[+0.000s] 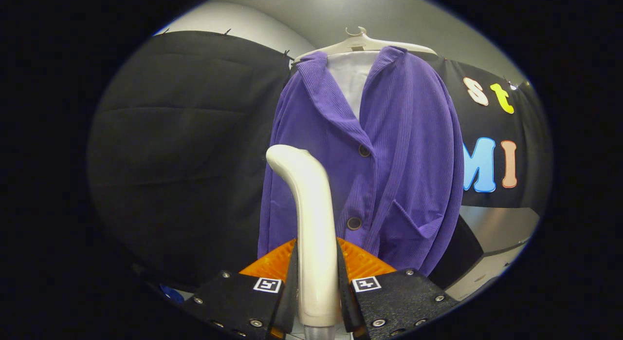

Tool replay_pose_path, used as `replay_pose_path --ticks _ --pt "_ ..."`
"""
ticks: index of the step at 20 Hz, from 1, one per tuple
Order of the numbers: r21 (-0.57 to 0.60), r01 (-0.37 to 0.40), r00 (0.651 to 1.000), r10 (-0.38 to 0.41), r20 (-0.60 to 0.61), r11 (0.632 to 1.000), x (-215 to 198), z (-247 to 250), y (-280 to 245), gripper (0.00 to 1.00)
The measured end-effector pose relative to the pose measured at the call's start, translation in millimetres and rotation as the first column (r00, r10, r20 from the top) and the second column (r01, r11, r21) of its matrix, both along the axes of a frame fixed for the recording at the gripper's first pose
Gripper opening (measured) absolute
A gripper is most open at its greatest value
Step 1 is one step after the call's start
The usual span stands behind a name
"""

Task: Iron the clothes twice with a garment steamer, once on the left side and once on the right side.

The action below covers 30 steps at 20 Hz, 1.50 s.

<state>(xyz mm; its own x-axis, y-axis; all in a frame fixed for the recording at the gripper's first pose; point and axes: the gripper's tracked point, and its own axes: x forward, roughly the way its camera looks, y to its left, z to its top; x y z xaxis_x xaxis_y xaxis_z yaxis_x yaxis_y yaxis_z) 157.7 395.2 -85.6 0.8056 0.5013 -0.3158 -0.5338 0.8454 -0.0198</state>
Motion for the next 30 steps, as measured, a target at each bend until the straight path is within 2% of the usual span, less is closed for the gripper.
replay_pose_path --ticks 10,30 --pt "-0.05 -0.015 0.995 0.01 -0.102 0.999 -32 -69 -13 0.38" --pt "-0.143 -0.038 0.97 0.002 -0.244 0.989 -75 -163 -29 0.39"
